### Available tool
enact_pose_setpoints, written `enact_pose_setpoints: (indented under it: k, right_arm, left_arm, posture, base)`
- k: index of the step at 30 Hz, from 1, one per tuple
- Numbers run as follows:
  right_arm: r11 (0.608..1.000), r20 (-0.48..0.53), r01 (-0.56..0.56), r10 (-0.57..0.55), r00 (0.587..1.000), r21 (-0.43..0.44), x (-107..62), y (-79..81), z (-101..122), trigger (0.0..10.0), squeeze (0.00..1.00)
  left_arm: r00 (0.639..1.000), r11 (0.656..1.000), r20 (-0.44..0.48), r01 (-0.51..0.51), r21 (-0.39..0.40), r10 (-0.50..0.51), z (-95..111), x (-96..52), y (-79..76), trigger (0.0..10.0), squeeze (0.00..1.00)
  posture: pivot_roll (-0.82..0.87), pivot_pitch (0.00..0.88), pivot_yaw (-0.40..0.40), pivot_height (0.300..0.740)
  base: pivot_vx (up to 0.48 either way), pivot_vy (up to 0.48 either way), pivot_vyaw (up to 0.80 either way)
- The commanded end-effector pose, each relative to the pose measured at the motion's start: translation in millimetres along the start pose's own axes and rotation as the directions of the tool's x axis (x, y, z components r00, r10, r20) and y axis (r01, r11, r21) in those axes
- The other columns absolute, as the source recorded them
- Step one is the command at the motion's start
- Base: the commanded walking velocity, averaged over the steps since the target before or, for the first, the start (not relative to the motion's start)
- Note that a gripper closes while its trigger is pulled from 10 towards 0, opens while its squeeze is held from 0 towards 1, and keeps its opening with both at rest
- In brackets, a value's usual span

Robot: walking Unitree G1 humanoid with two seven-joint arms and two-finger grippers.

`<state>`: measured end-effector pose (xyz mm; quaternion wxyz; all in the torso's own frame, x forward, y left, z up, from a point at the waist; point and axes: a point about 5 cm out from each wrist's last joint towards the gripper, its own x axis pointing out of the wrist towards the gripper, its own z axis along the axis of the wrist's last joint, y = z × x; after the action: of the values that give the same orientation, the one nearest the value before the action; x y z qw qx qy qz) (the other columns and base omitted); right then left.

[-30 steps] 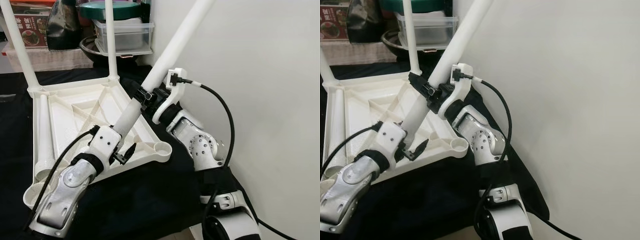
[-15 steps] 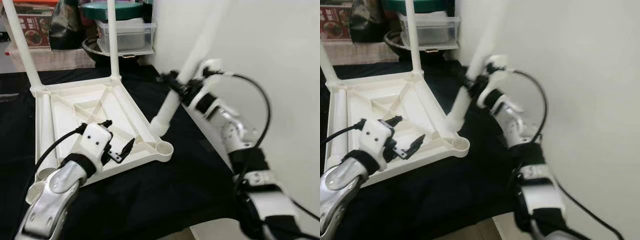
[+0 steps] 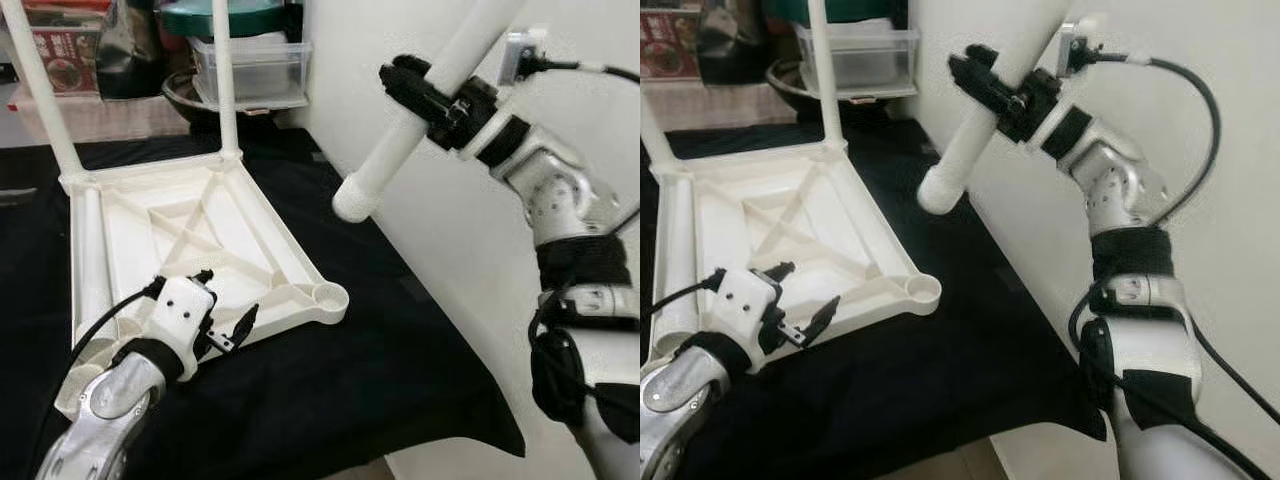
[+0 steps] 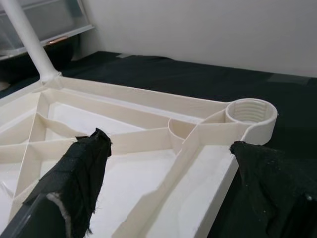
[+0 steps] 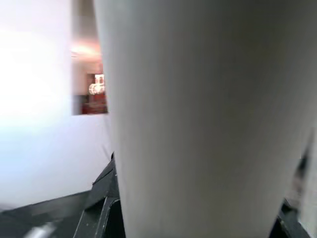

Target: Building children table

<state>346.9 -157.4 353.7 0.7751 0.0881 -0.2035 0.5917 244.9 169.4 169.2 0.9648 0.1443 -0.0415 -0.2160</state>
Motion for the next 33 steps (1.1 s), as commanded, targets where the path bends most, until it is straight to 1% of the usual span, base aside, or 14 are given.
enact_pose_setpoints:
  k: [1,2,3,5,6,7,14,18,23,26,28,30,31,33]
  right_arm:
    - [0.995,0.002,-0.095,0.095,0.995,0.014,1.7,9.6,3,0.0,0.00]
    - [0.995,0.002,-0.095,0.095,0.995,0.014,1.7,9.6,3,0.0,0.00]
    - [0.980,-0.014,-0.193,0.193,0.981,0.040,1.4,19.0,1,0.0,0.00]
    - [0.980,-0.014,-0.193,0.193,0.981,0.040,1.4,19.0,1,0.0,0.00]
    - [0.965,-0.041,-0.255,0.257,0.965,0.059,0.9,24.4,-4,0.0,0.00]
    - [0.953,-0.063,-0.292,0.297,0.953,0.078,0.1,26.3,-9,0.0,0.00]
    - [0.942,-0.084,-0.319,0.328,0.941,0.106,-2.2,24.4,-15,0.0,0.00]
    - [0.940,-0.084,-0.322,0.332,0.939,0.114,-2.8,24.4,-16,0.0,0.00]
    - [0.936,-0.089,-0.322,0.336,0.937,0.145,-3.7,28.4,-24,0.0,0.00]
    - [0.937,-0.089,-0.308,0.325,0.942,0.163,-4.1,29.7,-28,0.0,0.00]
    - [0.940,-0.087,-0.301,0.317,0.944,0.160,-3.5,29.4,-30,0.0,0.00]
    - [0.954,-0.071,-0.258,0.271,0.960,0.154,-0.4,25.3,-31,0.0,0.00]
    - [0.954,-0.071,-0.258,0.271,0.960,0.154,-0.4,25.3,-31,0.0,0.00]
    - [0.982,-0.041,-0.145,0.151,0.988,0.121,6.6,15.9,-32,0.0,0.00]
  left_arm:
    - [1.000,1.000,-0.006,0.008,-0.008,-0.008,-1,0.4,-3.6,10.0,0.00]
    - [1.000,1.000,-0.006,0.008,-0.008,-0.008,-1,0.4,-3.6,10.0,0.00]
    - [1.000,1.000,-0.008,0.009,-0.008,-0.009,-1,-0.3,-3.3,10.0,0.00]
    - [1.000,1.000,-0.008,0.009,-0.008,-0.009,-1,-0.3,-3.3,10.0,0.00]
    - [1.000,1.000,-0.012,0.007,-0.007,-0.007,-2,-1.7,-1.9,10.0,0.00]
    - [1.000,1.000,-0.020,0.006,-0.006,-0.006,-4,-2.9,-1.3,10.0,0.00]
    - [1.000,1.000,-0.028,0.007,-0.007,-0.007,-6,-4.1,-3.0,10.0,0.00]
    - [1.000,1.000,-0.029,0.008,-0.007,-0.008,-6,-4.1,-3.4,10.0,0.00]
    - [0.999,1.000,-0.033,0.007,-0.002,-0.007,-6,-4.9,-1.3,10.0,0.00]
    - [0.999,1.000,-0.029,0.015,-0.003,-0.016,-5,-3.7,-2.5,10.0,0.00]
    - [0.999,1.000,-0.029,0.019,-0.002,-0.019,-5,-3.2,-2.9,10.0,0.00]
    - [0.999,1.000,-0.029,0.021,-0.001,-0.021,-5,-2.8,-3.0,10.0,0.00]
    - [0.999,1.000,-0.029,0.021,-0.001,-0.021,-5,-2.8,-3.0,10.0,0.00]
    - [0.999,1.000,-0.027,0.022,-0.002,-0.022,-5,-2.2,-3.3,10.0,0.00]
  posture:
    - [0.14,0.000,-0.096,0.740]
    - [0.14,0.000,-0.096,0.740]
    - [0.14,0.000,-0.096,0.740]
    - [0.14,0.000,-0.096,0.740]
    - [0.14,0.000,-0.096,0.740]
    - [0.14,0.000,-0.096,0.740]
    - [0.15,0.000,-0.098,0.740]
    - [0.15,0.000,-0.098,0.740]
    - [0.15,0.000,-0.096,0.740]
    - [0.16,0.000,-0.093,0.740]
    - [0.15,0.000,-0.093,0.740]
    - [0.15,0.000,-0.092,0.740]
    - [0.15,0.000,-0.092,0.740]
    - [0.15,0.000,-0.092,0.740]
  base:
    - [0.000,0.000,0.00]
    - [0.000,0.000,0.00]
    - [0.000,0.000,0.00]
    - [0.000,0.000,0.00]
    - [0.000,0.000,0.00]
    - [0.000,0.000,0.00]
    - [0.000,0.000,0.00]
    - [0.000,0.000,0.00]
    - [0.000,0.000,0.00]
    - [0.000,0.000,0.00]
    - [0.000,0.000,0.00]
    - [0.000,0.000,0.00]
    - [0.000,0.000,0.00]
    - [0.000,0.000,0.00]
